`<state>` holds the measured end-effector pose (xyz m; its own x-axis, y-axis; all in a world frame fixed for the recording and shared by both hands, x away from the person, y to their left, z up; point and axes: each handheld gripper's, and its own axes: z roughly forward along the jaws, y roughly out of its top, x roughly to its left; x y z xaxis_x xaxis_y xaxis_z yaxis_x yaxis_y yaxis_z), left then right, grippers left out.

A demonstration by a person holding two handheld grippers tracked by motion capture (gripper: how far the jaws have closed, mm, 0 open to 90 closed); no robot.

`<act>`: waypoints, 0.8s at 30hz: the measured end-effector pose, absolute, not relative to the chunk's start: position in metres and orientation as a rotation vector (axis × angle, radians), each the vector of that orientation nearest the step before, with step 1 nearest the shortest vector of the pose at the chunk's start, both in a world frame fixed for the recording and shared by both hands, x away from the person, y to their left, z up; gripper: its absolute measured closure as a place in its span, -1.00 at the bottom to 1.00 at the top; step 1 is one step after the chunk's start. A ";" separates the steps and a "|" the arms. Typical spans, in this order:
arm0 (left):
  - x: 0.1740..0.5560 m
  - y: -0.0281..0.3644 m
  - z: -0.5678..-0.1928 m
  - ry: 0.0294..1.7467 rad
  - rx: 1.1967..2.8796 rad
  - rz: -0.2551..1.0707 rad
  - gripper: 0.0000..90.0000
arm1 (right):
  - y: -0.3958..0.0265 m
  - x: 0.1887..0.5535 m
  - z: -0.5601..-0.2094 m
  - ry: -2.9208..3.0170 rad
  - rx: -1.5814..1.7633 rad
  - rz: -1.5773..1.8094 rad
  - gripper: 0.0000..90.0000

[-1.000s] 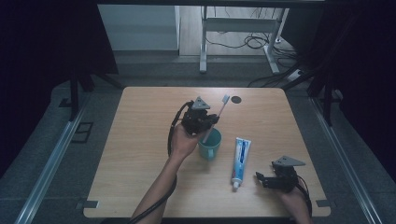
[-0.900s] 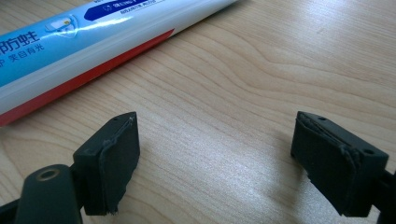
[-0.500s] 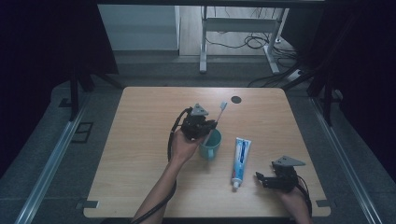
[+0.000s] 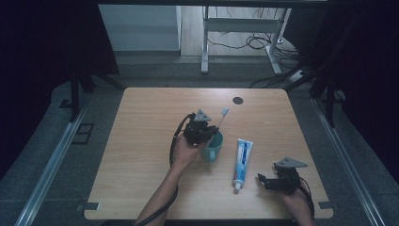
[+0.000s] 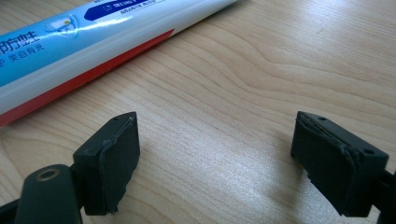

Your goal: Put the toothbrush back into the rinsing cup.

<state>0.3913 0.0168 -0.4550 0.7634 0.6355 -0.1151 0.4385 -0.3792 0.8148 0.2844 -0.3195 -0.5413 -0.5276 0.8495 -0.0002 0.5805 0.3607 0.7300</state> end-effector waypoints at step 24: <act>0.391 0.014 -0.469 0.832 2.097 0.248 0.84 | -0.319 0.284 -0.541 2.250 1.251 0.976 -0.66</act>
